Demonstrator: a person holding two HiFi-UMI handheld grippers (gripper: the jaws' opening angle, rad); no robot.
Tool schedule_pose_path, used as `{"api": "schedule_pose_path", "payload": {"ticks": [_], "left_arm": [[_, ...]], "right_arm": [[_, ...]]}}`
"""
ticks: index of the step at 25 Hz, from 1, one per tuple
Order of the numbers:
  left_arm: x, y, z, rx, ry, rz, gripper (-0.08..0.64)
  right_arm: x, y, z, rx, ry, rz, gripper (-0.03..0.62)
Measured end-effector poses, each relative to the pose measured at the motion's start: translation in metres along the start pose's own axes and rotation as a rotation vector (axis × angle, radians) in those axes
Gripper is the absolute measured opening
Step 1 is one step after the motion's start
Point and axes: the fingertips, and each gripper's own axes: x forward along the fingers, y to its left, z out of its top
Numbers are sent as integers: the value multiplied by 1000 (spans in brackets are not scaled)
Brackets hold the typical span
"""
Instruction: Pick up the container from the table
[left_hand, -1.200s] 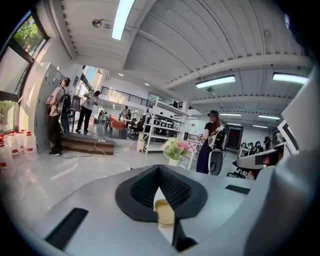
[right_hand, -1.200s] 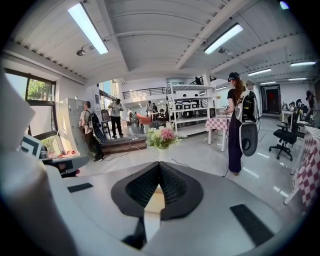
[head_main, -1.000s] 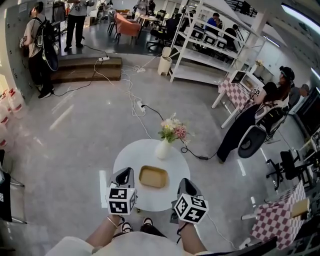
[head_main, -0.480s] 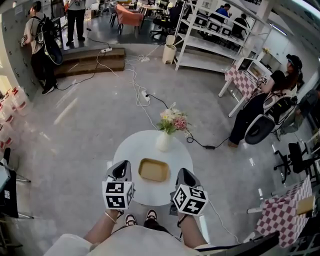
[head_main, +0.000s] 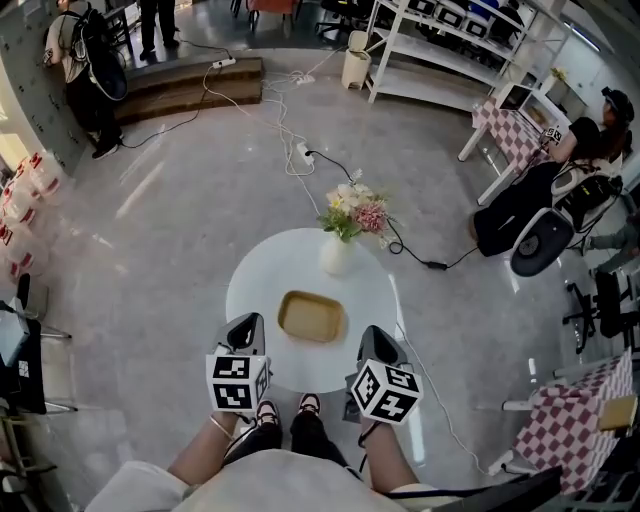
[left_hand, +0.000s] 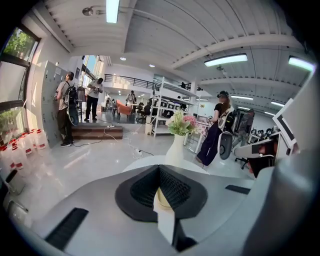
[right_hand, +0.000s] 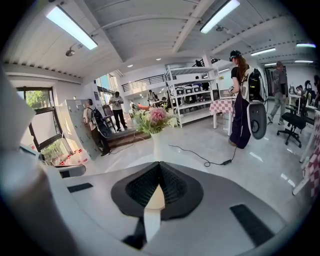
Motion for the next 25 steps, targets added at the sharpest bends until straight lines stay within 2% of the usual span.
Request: {"api": "schedule_pose_path", "payload": {"ticks": [7, 18, 25], "left_arm": [[11, 0, -34, -10, 72, 16, 12], [20, 8, -82, -68, 148, 46, 12], [26, 15, -99, -92, 179, 66, 12]], "right_arm": [[12, -15, -29, 14, 70, -1, 25], [31, -20, -73, 18, 166, 5, 25], [45, -18, -87, 10, 203, 17, 25]]}}
